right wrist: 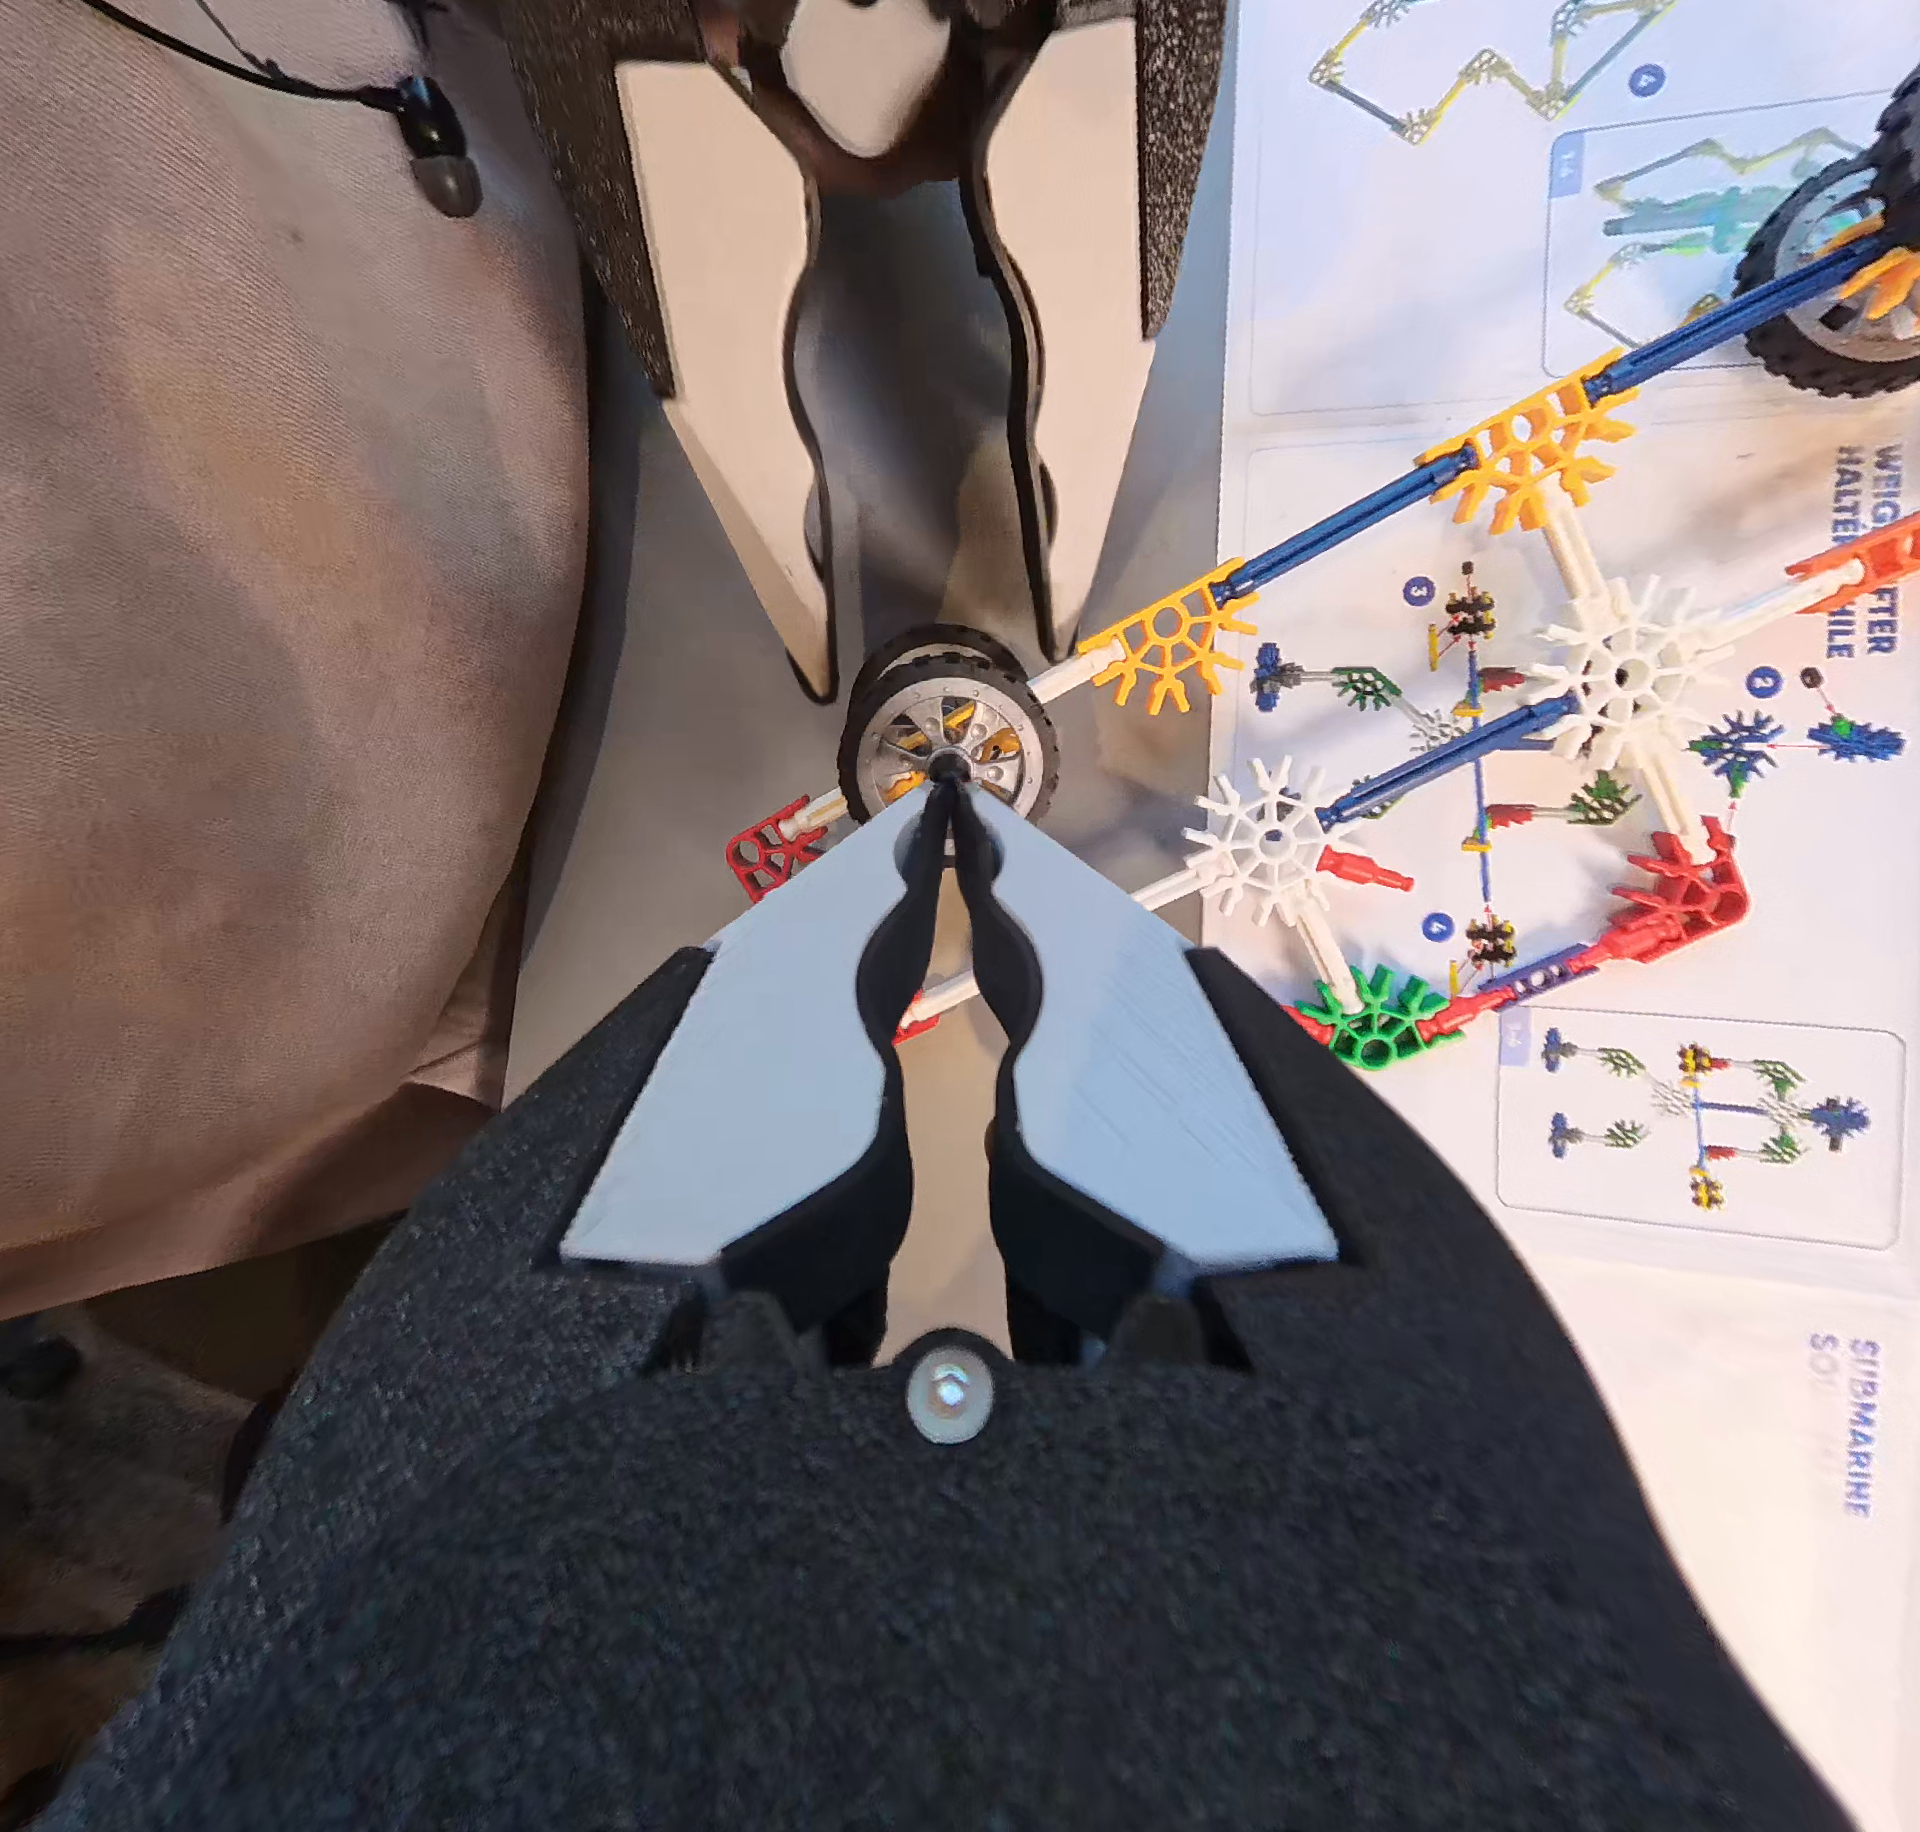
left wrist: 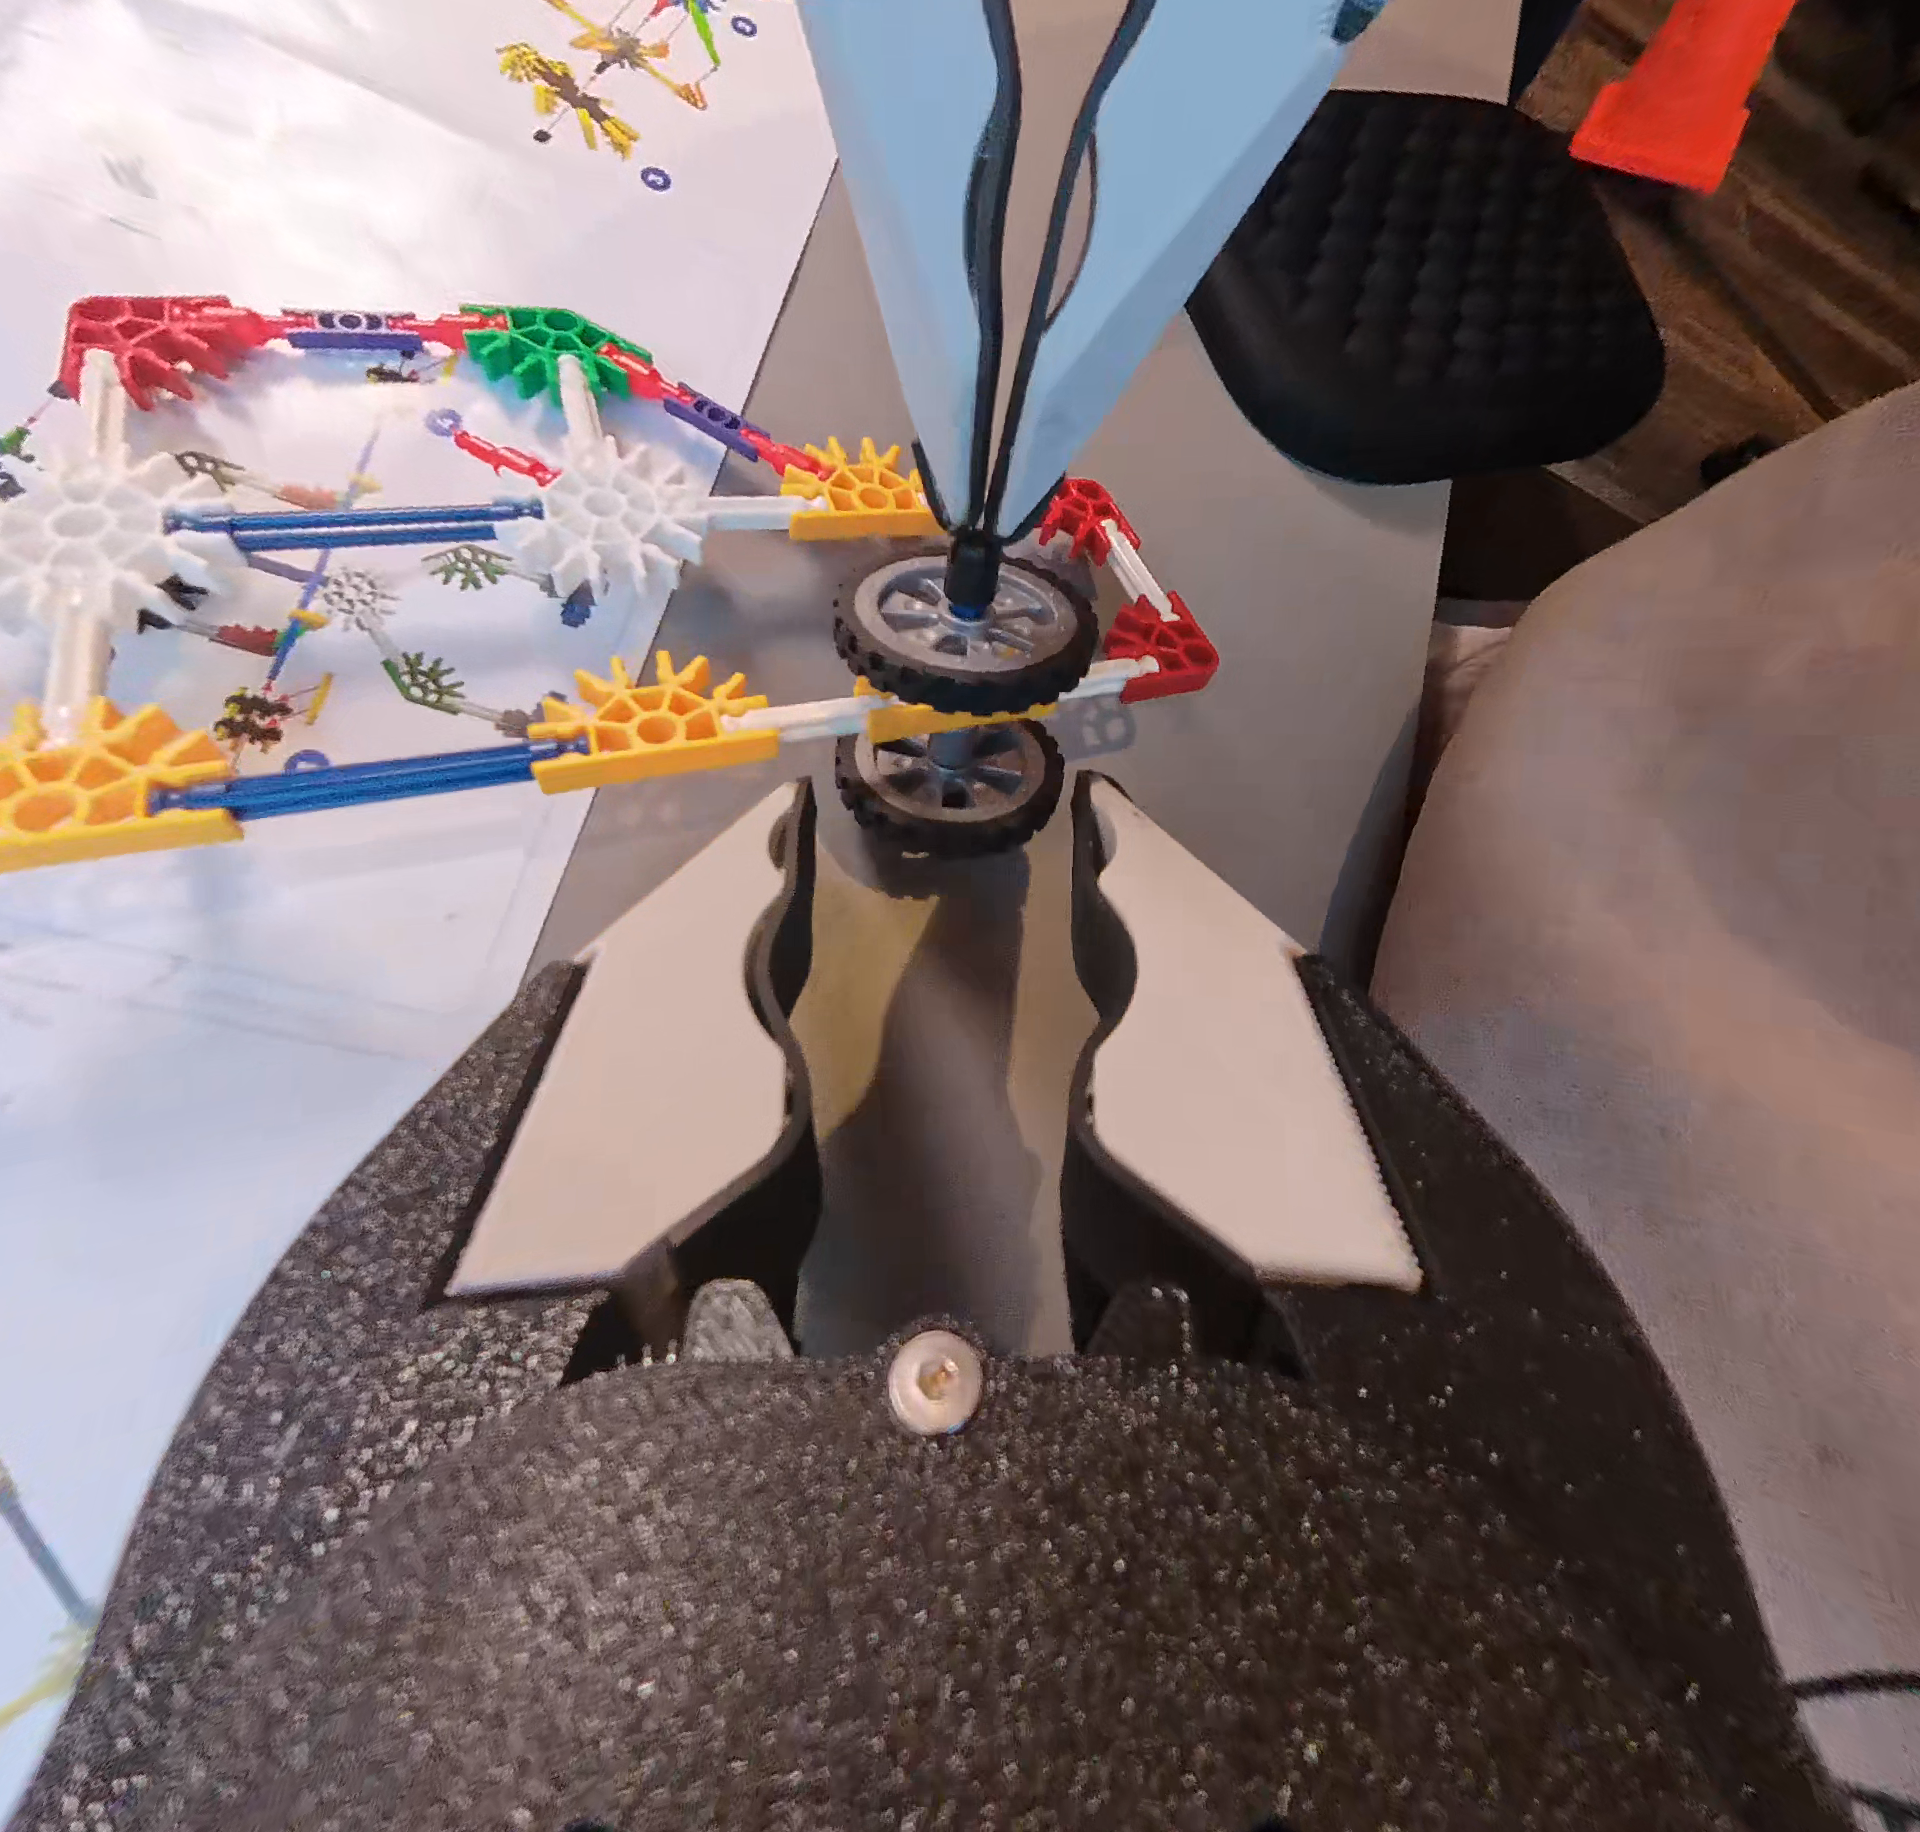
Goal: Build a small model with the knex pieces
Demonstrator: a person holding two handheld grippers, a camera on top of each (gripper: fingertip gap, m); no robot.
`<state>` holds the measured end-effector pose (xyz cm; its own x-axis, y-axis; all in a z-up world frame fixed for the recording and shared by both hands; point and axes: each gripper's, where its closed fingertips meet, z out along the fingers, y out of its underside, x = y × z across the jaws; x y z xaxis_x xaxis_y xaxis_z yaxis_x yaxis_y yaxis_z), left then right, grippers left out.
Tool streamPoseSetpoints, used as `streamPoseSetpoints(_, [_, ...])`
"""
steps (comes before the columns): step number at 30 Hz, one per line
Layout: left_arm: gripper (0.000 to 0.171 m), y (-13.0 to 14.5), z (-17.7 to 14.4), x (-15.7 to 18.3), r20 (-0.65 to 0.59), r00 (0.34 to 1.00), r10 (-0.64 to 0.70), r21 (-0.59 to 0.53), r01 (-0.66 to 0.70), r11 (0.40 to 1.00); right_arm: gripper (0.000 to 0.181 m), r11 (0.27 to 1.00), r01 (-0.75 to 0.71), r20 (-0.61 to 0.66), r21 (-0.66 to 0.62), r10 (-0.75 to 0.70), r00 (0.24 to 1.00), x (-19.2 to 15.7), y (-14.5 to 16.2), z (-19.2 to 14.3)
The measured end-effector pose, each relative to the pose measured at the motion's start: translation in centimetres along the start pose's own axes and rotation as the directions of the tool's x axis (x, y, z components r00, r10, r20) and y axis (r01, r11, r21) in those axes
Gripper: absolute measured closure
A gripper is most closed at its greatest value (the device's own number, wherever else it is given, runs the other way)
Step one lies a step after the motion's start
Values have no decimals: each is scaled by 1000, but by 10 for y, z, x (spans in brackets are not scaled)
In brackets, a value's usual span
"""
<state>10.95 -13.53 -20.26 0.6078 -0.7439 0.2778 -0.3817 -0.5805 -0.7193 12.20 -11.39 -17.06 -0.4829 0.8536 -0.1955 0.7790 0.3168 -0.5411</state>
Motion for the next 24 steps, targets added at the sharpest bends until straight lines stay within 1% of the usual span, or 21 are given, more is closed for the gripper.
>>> streamPoseSetpoints(4, [127, 1, 14, 1, 33, 999, -5, 6, 4, 1000, 181, 999, 31, 9, -21, -30, 999, -2, 0, 1])
streamPoseSetpoints(11, [128, 1, 15, -1, 80, 995, 64, 18, -66, 998, 181, 992, 84, 10, -95, -84, 996, -4, 1, 1])
streamPoseSetpoints(19, [128, 1, 16, -1, 81, 992, 95, 15, -97, 995, 181, 982, 88, -7, -165, -90, 996, -5, 2, 4])
streamPoseSetpoints(24, [128, 2, 15, -1, 64, 993, 98, 15, -99, 995, 181, 983, 92, -9, -160, -95, 995, -6, -4, 5])
